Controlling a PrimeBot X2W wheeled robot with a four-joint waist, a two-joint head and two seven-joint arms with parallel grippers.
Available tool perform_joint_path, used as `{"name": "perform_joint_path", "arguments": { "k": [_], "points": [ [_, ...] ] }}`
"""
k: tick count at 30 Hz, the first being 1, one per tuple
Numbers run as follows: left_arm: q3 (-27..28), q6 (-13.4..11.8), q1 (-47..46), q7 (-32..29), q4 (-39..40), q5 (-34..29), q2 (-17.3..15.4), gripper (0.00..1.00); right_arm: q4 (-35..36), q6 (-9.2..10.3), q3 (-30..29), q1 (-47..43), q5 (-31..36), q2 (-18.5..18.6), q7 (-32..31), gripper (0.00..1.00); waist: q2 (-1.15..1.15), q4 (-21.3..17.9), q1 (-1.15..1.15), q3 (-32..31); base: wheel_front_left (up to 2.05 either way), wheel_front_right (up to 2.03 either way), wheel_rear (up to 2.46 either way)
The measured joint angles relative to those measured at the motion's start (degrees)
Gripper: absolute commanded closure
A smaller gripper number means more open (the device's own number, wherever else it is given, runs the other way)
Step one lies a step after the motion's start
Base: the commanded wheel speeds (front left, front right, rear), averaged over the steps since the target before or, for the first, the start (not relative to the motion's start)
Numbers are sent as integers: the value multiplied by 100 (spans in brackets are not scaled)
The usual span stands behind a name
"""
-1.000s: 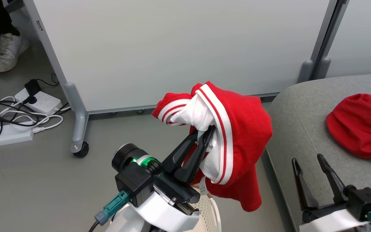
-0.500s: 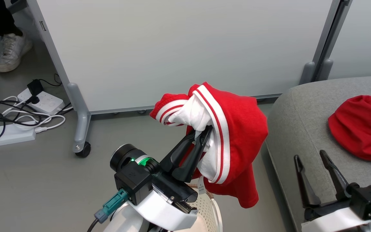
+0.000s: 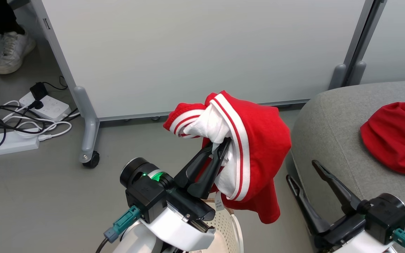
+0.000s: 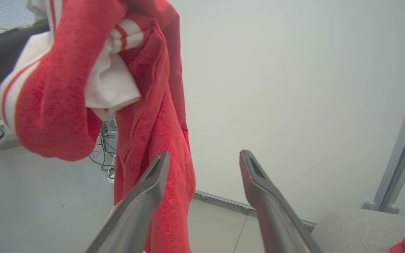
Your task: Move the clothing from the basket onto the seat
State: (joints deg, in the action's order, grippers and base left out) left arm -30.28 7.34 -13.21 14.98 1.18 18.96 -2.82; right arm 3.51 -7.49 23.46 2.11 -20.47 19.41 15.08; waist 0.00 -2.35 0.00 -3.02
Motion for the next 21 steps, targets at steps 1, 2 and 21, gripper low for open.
{"name": "perform_joint_path", "arguments": {
  "k": [1,2,21],
  "points": [
    [-9,1,0,1,-3,0,0,100,53,0,93,26,-52,48,0,0,0,0,0,5,0,0,0],
    [-20,1,0,0,-9,0,0,100,98,0,157,71,-92,90,0,0,0,1,0,10,0,0,0],
    [-856,8,-7,0,-83,143,0,100,-366,0,737,784,-57,270,0,0,0,110,0,82,0,0,0]
  ]
}}
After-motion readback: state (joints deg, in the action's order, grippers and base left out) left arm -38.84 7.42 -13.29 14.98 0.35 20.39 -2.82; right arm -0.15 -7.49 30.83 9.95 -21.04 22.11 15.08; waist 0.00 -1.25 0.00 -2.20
